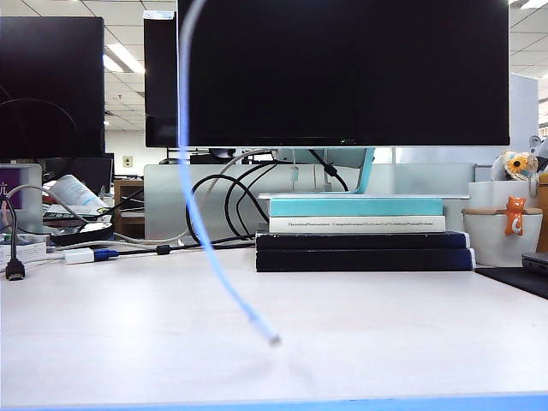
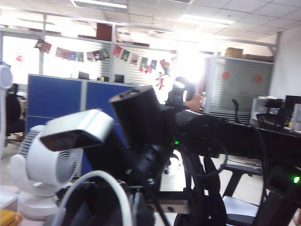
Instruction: Unfold the white charging cable into a straight cable.
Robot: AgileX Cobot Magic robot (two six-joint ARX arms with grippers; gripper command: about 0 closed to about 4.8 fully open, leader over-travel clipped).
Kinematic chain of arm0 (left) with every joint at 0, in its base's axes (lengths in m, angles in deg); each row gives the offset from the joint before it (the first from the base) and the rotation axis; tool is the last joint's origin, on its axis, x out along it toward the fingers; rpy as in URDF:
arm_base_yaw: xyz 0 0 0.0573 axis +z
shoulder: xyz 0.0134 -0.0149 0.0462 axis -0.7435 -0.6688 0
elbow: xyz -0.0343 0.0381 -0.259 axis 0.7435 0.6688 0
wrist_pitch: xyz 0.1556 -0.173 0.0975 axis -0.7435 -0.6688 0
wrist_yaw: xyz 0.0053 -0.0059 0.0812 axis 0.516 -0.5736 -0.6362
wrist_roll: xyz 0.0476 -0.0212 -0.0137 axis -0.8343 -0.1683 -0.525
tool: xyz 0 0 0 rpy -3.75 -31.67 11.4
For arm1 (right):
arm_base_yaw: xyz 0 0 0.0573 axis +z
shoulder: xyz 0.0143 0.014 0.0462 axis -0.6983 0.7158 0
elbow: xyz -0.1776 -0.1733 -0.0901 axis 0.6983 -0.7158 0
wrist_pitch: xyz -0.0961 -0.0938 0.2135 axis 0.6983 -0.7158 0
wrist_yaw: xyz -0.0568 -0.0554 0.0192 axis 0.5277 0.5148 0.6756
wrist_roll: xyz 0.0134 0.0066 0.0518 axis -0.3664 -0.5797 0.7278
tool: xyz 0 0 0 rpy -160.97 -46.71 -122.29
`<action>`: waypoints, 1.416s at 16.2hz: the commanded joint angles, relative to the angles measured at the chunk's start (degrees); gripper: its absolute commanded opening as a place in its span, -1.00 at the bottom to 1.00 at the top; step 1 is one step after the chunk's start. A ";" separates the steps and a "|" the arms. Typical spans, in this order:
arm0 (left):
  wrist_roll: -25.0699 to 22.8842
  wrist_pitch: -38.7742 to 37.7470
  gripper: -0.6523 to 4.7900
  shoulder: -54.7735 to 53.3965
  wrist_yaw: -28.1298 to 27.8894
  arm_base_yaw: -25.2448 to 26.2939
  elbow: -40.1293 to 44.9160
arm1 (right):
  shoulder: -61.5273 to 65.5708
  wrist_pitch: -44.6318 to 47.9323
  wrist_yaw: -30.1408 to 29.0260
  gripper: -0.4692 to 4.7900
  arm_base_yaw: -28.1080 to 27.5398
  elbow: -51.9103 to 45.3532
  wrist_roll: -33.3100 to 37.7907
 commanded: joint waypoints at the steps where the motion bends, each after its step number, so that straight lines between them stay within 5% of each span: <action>1: -0.57 -6.01 -0.68 0.13 -0.57 -0.13 -0.15 | -0.37 3.10 3.48 -0.55 0.00 0.17 0.02; 3: -3.10 -8.46 -0.69 0.11 -2.19 -0.15 -0.15 | -0.35 4.52 7.13 -0.55 0.00 0.15 -0.04; 4: -4.17 -6.64 -0.69 0.11 0.74 -4.39 -0.15 | -0.22 7.04 11.65 -0.55 0.00 0.15 -0.44; 6: -4.11 -6.80 -0.69 0.07 -0.33 -4.44 -0.15 | -0.22 6.99 11.67 -0.55 0.00 0.13 -0.42; 8: -3.28 -5.68 -0.69 -0.07 5.03 -5.18 -0.17 | -0.22 7.02 11.69 -0.55 0.00 0.13 -0.42; 11: 4.20 -1.99 -0.69 -0.13 15.63 -5.88 -0.15 | -0.11 7.04 14.05 -0.55 0.00 0.13 -0.39; 12: 4.00 -3.23 -0.68 -0.13 13.62 -5.81 -0.15 | -0.13 6.08 12.33 -0.55 0.00 0.15 -0.37; 13: -3.96 -13.51 -0.69 -0.11 0.61 -0.22 -0.15 | -3.17 2.01 14.86 -0.55 -0.07 0.15 -1.92; 15: -8.28 -18.14 -0.69 -0.11 -4.59 1.22 -0.15 | -5.09 1.53 14.82 -0.55 -0.07 0.15 -1.90; 16: -10.80 -16.50 -0.69 -0.13 -12.07 1.29 -0.17 | -6.88 -4.48 0.59 -0.53 0.00 0.07 -0.94; 23: -8.92 -10.86 -0.69 -0.96 -12.76 -4.70 -0.17 | -2.82 -3.85 -3.13 -0.53 0.00 0.07 0.13</action>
